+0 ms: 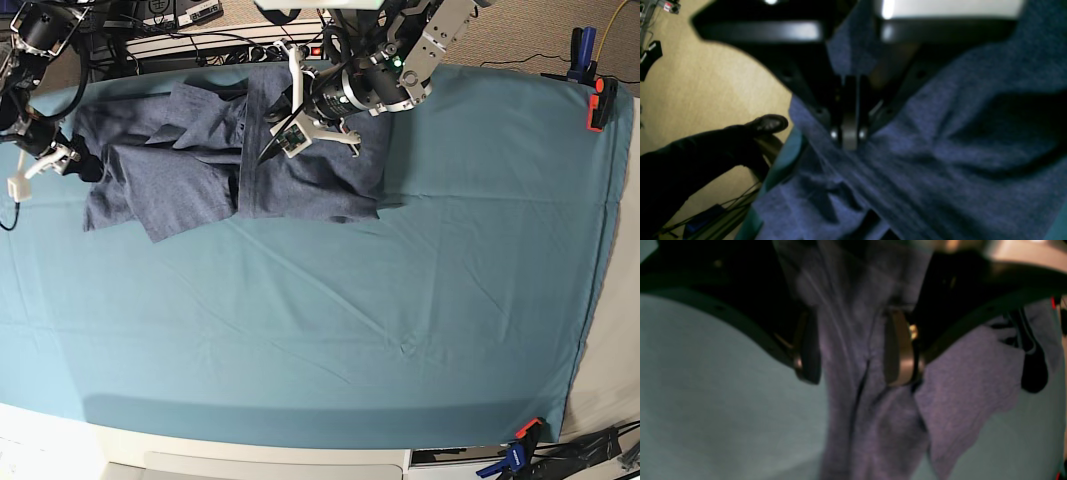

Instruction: Fold the T-shirt properly

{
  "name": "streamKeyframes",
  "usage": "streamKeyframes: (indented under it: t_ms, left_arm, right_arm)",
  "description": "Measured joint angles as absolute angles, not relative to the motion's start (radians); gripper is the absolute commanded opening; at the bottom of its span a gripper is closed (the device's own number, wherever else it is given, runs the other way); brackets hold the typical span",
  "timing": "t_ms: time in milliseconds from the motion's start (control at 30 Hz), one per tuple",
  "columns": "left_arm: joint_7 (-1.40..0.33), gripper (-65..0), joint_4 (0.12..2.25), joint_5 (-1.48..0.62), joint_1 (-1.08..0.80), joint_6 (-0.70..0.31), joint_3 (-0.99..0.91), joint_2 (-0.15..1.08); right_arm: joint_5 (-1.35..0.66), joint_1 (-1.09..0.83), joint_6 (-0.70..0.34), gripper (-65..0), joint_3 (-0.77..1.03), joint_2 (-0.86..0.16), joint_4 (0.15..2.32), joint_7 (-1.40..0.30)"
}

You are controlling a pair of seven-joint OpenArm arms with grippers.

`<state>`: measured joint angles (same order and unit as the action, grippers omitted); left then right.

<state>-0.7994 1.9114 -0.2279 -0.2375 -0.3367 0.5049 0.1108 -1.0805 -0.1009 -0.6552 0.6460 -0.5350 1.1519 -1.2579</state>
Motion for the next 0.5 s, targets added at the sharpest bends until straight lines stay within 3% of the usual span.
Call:
streamKeyframes:
  t_ms: [500]
  left_arm:
    - [-0.799,-65.0,1.911,-0.228,-0.237,-0.336,0.505,0.111]
  right_arm:
    - [-1.102,-0.100,-0.656,-32.9,0.640,-0.517,1.154,-1.280]
